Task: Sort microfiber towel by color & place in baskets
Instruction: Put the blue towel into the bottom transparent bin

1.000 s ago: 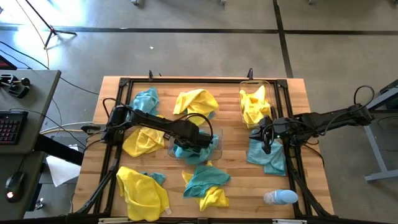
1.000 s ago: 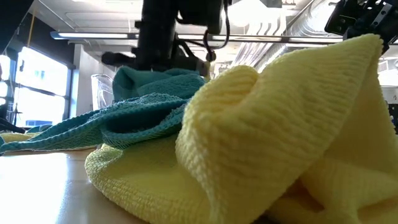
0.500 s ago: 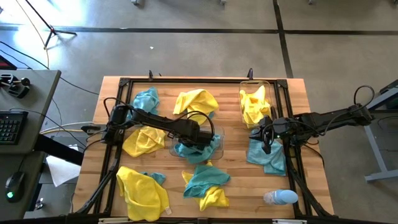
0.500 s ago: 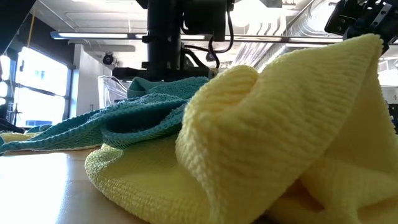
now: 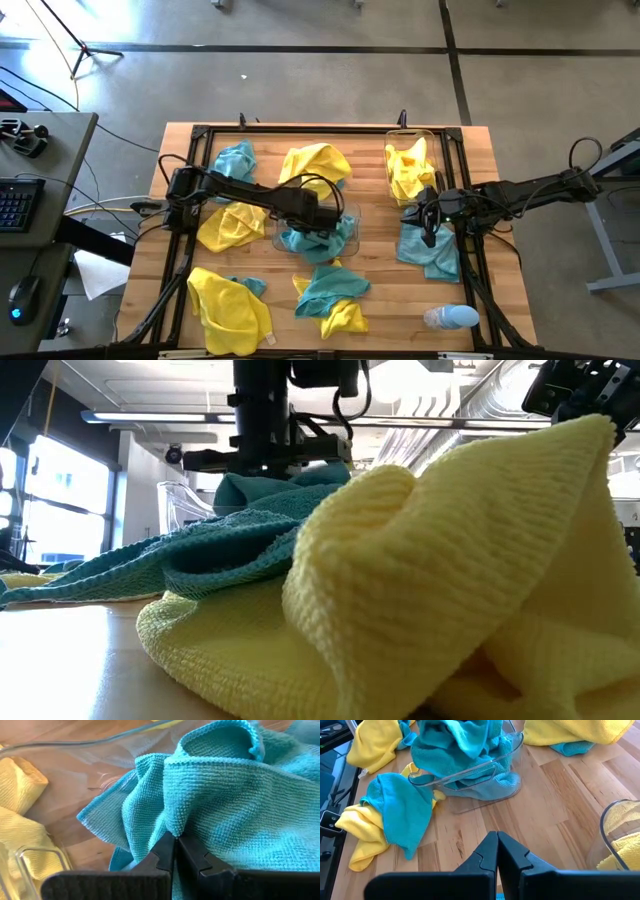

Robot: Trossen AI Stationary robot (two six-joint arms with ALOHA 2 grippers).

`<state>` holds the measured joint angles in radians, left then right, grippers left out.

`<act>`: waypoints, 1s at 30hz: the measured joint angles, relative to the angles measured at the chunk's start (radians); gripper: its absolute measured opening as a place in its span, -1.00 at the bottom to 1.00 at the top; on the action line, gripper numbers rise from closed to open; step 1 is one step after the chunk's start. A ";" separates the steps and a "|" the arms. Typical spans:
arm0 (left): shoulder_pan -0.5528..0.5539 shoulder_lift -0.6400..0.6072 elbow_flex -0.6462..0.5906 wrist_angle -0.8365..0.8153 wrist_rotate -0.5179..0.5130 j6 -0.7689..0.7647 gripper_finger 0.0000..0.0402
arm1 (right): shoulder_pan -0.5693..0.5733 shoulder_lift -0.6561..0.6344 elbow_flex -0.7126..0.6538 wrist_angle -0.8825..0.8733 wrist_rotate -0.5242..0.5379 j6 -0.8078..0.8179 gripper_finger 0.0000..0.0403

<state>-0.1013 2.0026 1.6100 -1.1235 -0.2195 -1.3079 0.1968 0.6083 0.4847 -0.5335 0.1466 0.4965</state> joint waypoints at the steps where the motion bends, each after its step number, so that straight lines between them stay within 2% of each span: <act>1: 0.000 -0.003 0.000 -0.003 0.000 0.000 -0.99 | 0.000 0.000 0.000 -0.001 0.000 0.000 -1.00; 5: 0.006 -0.007 0.000 -0.002 0.014 0.000 -0.92 | 0.000 0.000 0.000 0.000 0.000 0.000 -1.00; 12: 0.018 -0.007 0.000 -0.004 0.053 0.002 -0.54 | 0.000 0.000 0.000 0.000 0.000 0.000 -1.00; 16: 0.023 -0.044 -0.001 -0.002 0.058 0.002 -0.40 | 0.000 0.000 0.000 0.000 0.000 0.000 -1.00; 20: 0.013 -0.107 -0.001 -0.002 0.043 0.000 -0.37 | 0.000 0.000 0.000 -0.001 0.000 -0.005 -1.00; 25: -0.002 -0.204 -0.001 0.010 -0.028 0.000 -0.37 | 0.000 0.000 0.000 -0.001 0.000 -0.005 -1.00; 30: -0.038 -0.279 0.000 0.131 -0.056 -0.001 -0.37 | 0.000 0.000 0.000 0.011 0.000 -0.005 -1.00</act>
<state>-0.1397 1.7240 1.6099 -0.9920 -0.2751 -1.3088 0.1968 0.6086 0.4847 -0.5222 0.1466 0.4919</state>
